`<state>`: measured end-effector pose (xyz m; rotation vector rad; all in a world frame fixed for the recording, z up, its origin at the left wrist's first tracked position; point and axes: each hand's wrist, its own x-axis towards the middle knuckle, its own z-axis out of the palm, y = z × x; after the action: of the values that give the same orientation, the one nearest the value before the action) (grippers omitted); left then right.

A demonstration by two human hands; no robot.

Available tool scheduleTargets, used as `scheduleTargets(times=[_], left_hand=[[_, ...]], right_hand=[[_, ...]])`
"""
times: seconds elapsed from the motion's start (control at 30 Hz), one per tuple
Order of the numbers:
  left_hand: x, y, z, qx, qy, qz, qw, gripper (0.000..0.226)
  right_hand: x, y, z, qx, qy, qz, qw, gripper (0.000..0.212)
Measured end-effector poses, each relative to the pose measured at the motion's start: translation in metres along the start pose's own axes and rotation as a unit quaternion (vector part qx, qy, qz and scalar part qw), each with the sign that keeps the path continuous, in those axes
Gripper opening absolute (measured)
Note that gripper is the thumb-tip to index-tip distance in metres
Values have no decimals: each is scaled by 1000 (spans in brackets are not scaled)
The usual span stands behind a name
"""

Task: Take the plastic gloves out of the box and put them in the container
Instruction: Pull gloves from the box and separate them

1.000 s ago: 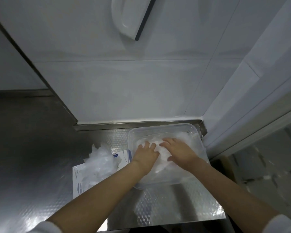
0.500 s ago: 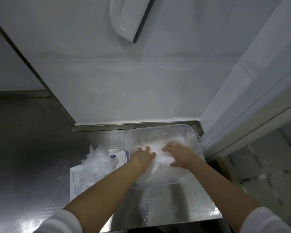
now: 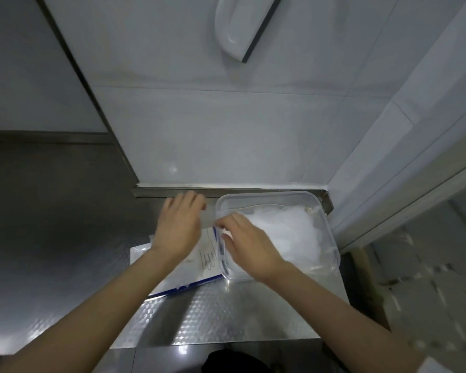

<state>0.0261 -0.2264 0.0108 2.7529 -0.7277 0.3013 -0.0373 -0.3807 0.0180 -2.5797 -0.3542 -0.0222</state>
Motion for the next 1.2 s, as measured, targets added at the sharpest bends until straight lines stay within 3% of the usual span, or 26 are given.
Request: scheduleTargets(times=[0.07,0.2,0.37,0.53,0.67,0.8,0.97,1.2], left_hand=[[-20,-24,-2,-5,-17,-58,998,36],[-55,-55,14,-17,-156,-143,977,44],[-81,-73,30,-142,-230,-148,951,49],[-89,-81,36,-167,-209,-137,954,44],[-92,-83,38,-164,-210,-147,952,41],[-92,-81,38,-175,-200,-151,952,41],[-97,-75,29,-218,-113,-178,953,37],[-103,-72,28,-228,-155,-143,950,27]], right_hand=[[2,-13,17,-1,-37,-16,999,35],[12,-28,47,-34,-99,-15,994,48],[26,-40,69,-107,-171,4,980,57],[29,-46,77,-125,-158,14,979,51],[19,-47,82,-172,-195,-28,965,56],[23,-45,85,-209,-181,-20,961,31],[34,-41,73,-152,-133,22,979,27],[34,-42,68,-59,-82,61,993,25]])
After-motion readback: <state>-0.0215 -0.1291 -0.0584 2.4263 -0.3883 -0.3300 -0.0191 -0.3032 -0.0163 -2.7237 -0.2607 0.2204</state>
